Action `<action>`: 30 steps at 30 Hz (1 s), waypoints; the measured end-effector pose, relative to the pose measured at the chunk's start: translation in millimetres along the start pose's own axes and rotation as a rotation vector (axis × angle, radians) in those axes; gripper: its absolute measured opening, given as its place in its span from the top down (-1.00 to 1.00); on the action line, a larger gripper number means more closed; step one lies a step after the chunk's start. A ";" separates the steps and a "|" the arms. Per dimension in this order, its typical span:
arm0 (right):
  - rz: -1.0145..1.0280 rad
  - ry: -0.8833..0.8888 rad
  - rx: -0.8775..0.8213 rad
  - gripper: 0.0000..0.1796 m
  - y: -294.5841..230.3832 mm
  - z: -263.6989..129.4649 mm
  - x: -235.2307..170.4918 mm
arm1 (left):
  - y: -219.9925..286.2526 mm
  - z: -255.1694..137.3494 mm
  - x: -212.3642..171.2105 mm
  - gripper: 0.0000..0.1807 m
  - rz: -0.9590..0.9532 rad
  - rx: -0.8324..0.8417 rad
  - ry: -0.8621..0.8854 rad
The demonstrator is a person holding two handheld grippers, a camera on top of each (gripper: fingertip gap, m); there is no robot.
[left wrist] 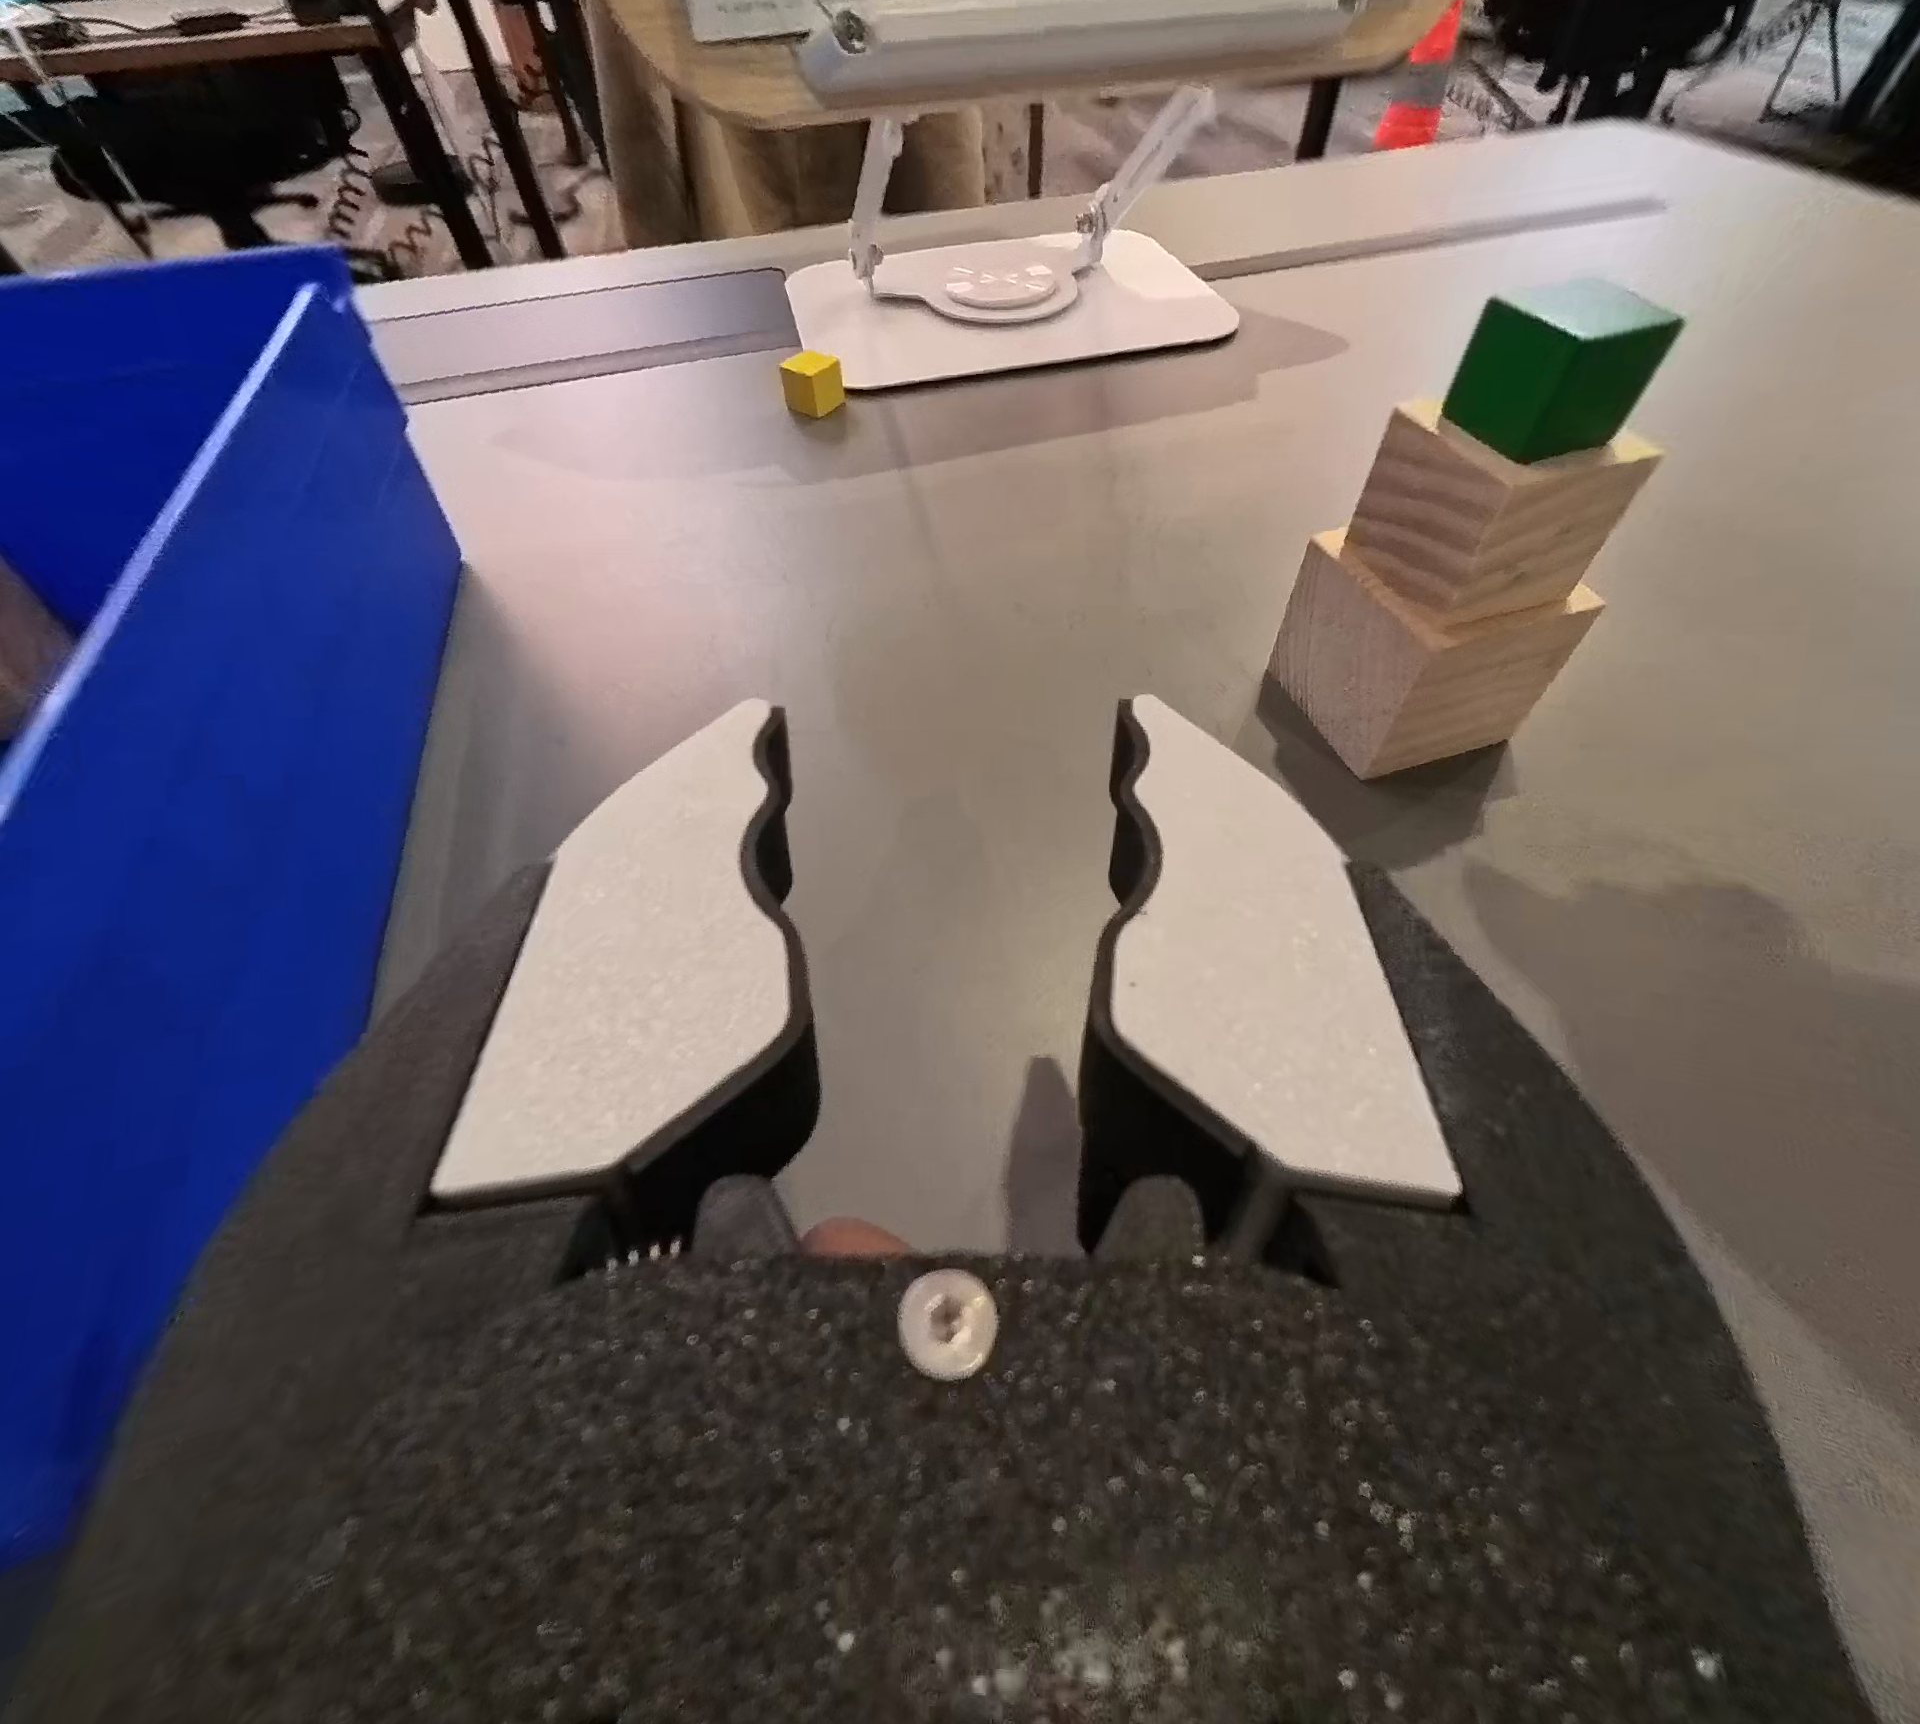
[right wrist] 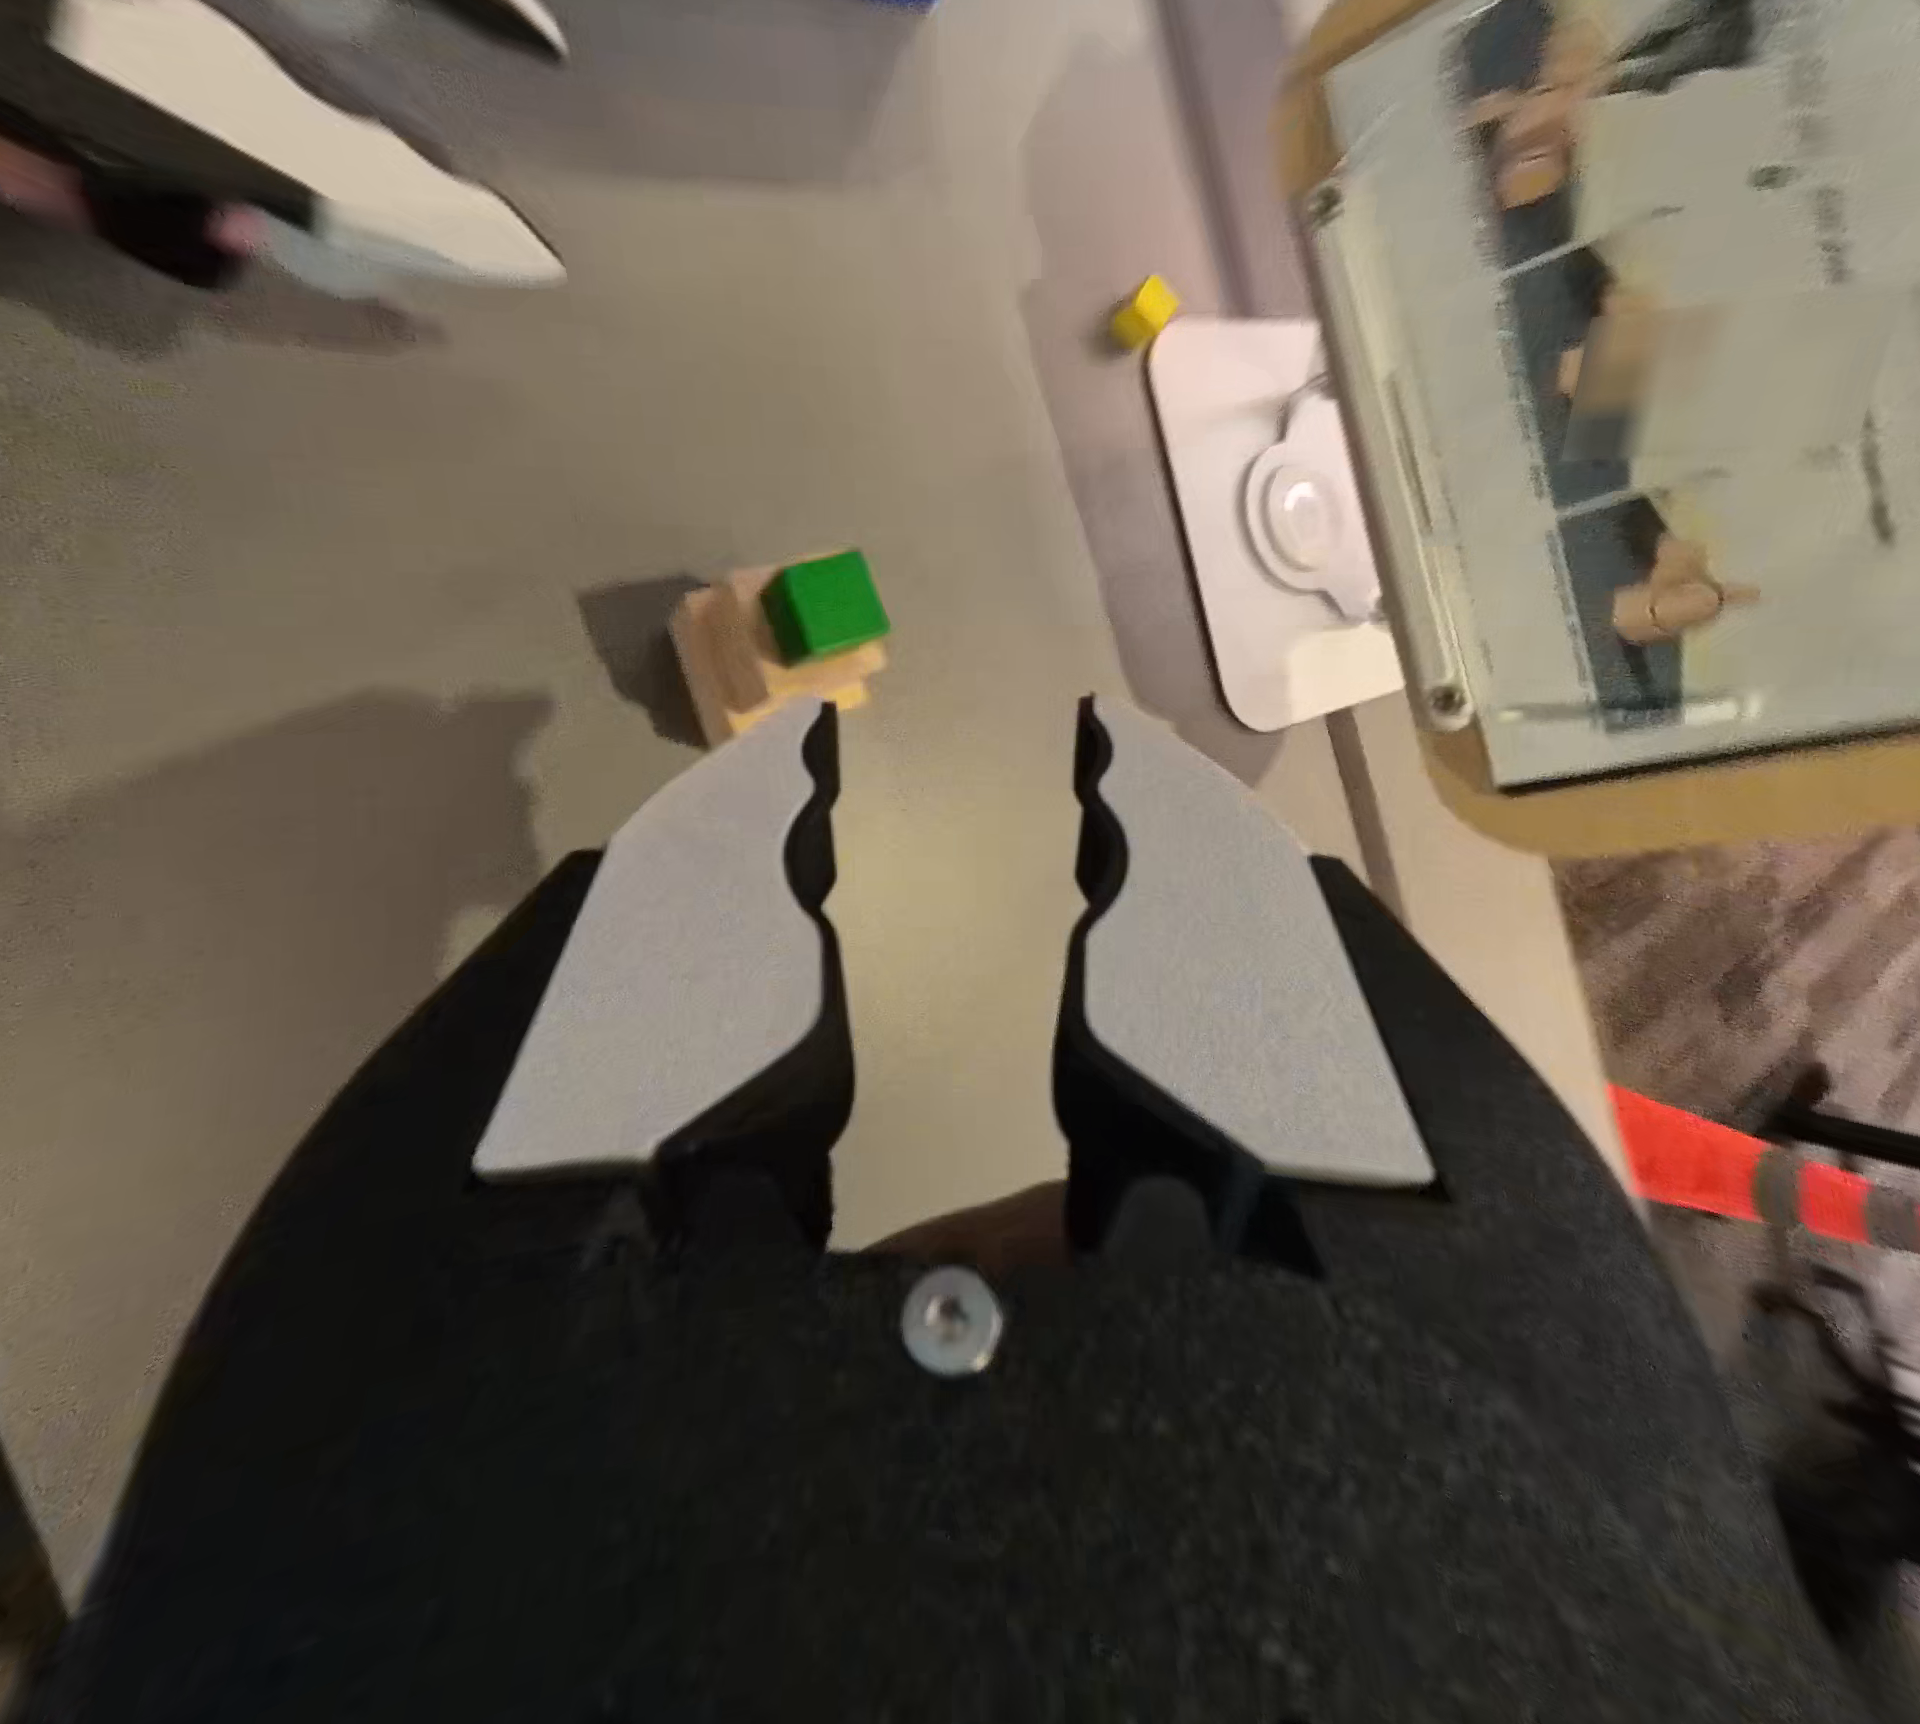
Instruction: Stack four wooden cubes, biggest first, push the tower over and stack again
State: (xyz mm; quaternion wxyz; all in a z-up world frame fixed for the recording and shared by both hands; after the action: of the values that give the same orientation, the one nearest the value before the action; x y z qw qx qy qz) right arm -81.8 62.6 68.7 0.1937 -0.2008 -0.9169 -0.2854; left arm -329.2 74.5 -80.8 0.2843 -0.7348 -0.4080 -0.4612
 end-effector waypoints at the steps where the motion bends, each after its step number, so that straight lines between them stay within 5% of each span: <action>1: 0.062 0.082 -0.022 0.52 -16.0 -6.9 -16.7 | -3.2 5.7 8.1 0.35 0.016 -0.006 -0.032; 6: 0.346 0.346 -0.021 0.46 -91.5 21.0 -100.0 | -24.1 75.5 64.0 0.32 0.068 -0.085 -0.227; 10: 0.433 0.433 -0.056 0.48 -103.1 39.8 -133.8 | -45.8 159.9 95.0 0.34 0.166 -0.035 -0.404; 16: 0.480 0.443 0.012 0.47 -99.6 52.9 -146.8 | -64.2 249.5 103.2 0.34 -0.210 0.003 -0.543; 19: 0.463 0.442 0.044 0.46 -102.3 58.7 -146.3 | -70.3 268.3 106.1 0.33 -0.283 0.103 -0.534; 28: 0.439 0.445 0.082 0.48 -108.0 59.0 -144.1 | -74.9 294.1 103.7 0.34 -0.246 0.064 -0.589; 30: 0.448 0.454 0.092 0.48 -107.4 58.9 -144.0 | -71.1 293.1 99.9 0.49 -0.273 0.065 -0.598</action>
State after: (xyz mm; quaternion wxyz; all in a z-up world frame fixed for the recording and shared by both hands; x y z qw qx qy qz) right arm -25.8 -20.3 -91.7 0.4602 -0.3202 -0.7951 -0.2313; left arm -235.6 377.0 -108.0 0.1108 -0.7668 -0.5824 -0.2459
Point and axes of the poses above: each gripper's, where its closed fingertips meet, z out along the fingers, x out of its top, y = z × x across the jaws, the point moved 9 cm from there along -z, back along the fingers, and after that the axes turned 7 degrees about -y, right-handed, at the moved point
